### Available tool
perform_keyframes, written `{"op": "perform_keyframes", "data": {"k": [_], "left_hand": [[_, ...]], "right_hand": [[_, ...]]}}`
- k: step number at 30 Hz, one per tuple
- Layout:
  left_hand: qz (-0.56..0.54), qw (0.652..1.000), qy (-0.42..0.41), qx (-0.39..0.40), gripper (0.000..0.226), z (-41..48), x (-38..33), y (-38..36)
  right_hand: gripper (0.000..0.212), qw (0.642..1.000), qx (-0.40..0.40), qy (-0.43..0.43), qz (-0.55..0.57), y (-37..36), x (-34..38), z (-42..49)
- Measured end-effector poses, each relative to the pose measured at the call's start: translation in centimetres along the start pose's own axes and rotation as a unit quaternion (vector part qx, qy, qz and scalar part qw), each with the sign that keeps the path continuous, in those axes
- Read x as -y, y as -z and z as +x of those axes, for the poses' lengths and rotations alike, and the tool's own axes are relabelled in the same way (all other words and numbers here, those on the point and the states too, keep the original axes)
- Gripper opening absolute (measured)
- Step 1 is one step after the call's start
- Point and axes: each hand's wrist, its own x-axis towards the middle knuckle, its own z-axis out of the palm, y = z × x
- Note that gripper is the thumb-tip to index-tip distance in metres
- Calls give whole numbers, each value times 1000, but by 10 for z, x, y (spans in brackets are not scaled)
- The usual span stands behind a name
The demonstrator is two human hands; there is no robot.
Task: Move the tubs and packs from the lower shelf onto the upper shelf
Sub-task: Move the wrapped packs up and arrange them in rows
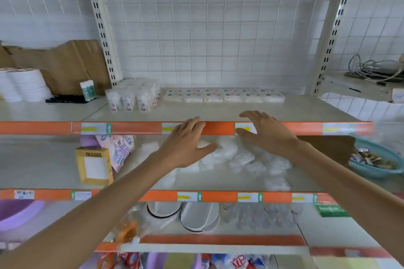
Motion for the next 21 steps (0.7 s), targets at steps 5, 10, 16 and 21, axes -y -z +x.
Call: {"op": "perform_keyframes", "data": {"k": [5,10,16,21], "left_hand": [[-1,1000,-10,17,79,-35,-3,-20],[-22,997,10,67,81,-62,4,-41],[-29,992,44,113,77,-71,27,-81],[-39,992,69,103,79,-49,38,-128]], "right_hand": [[53,1000,-9,4,20,-20,14,-36],[44,1000,3,4,29,-53,21,-52],[45,998,49,-18,42,-110,13,-44],[48,996,63,-56,25,-166,-8,-18]]}}
